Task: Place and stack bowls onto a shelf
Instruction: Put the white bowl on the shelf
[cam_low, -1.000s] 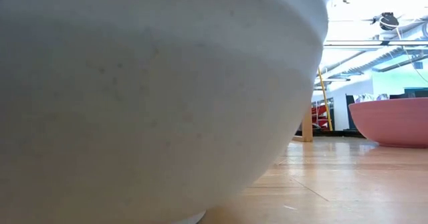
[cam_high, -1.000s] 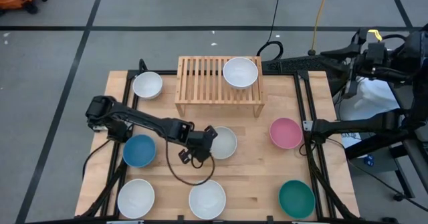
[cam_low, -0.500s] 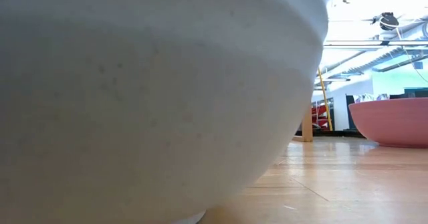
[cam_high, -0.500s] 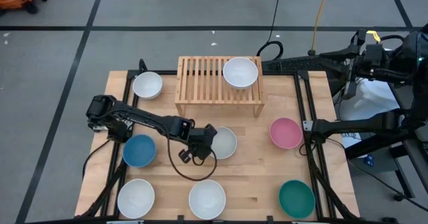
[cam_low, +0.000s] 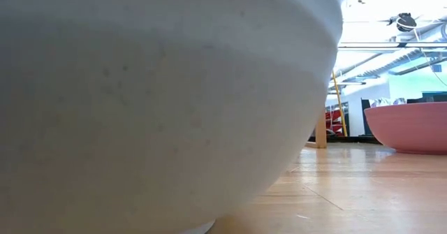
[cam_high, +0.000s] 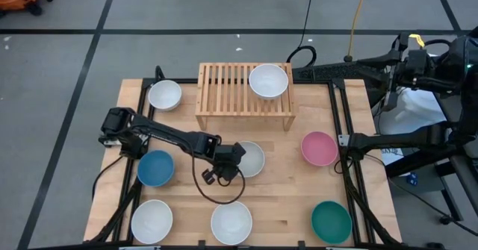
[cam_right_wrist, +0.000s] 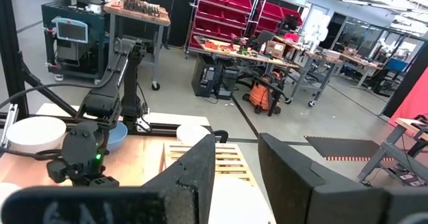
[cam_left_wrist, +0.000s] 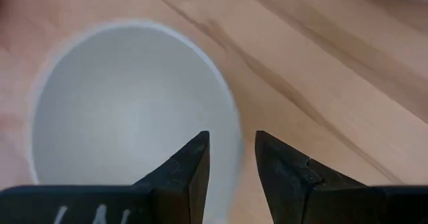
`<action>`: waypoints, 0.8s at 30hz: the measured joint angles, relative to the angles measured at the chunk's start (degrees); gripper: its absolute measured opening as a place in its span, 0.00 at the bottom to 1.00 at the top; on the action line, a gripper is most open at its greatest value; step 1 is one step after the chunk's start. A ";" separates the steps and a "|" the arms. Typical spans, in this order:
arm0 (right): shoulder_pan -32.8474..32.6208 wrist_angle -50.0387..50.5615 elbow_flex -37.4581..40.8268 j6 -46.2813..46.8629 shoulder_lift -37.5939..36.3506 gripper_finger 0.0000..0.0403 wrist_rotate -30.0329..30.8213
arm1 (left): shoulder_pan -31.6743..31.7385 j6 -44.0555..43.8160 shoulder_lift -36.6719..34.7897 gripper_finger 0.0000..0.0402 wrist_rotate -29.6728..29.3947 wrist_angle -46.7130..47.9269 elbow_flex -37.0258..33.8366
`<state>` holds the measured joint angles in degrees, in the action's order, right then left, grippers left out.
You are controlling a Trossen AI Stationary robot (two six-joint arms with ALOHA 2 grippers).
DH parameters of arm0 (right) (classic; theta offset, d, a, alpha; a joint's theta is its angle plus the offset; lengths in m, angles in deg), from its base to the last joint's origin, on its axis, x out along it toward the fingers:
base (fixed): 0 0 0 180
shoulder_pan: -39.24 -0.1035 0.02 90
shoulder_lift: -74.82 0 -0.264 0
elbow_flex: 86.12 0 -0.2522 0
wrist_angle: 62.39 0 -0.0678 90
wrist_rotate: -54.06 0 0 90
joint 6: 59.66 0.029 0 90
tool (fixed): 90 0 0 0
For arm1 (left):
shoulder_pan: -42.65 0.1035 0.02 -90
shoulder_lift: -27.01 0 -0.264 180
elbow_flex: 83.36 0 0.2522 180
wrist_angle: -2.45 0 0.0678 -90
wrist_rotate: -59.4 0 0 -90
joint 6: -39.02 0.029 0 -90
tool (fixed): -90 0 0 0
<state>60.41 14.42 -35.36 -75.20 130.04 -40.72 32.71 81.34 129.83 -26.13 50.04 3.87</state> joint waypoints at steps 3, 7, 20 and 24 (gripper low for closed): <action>0.00 0.33 0.00 -0.30 0.00 0.27 0.02 | 0.00 0.19 1.30 0.31 0.10 -0.87 -0.10; 0.00 0.37 0.00 -0.32 0.02 0.27 0.16 | 0.00 -0.14 2.60 0.31 0.12 -1.91 -0.13; 0.00 0.65 0.00 -0.30 0.00 0.27 0.20 | 0.17 -5.84 5.51 0.27 -3.10 -4.69 -0.17; 0.00 0.65 0.00 -0.31 0.00 0.27 0.20 | 0.15 -9.22 5.87 0.16 -3.03 -4.87 -0.11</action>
<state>60.41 15.07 -35.36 -75.51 130.04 -40.52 32.87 72.11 135.70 -29.15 45.18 3.76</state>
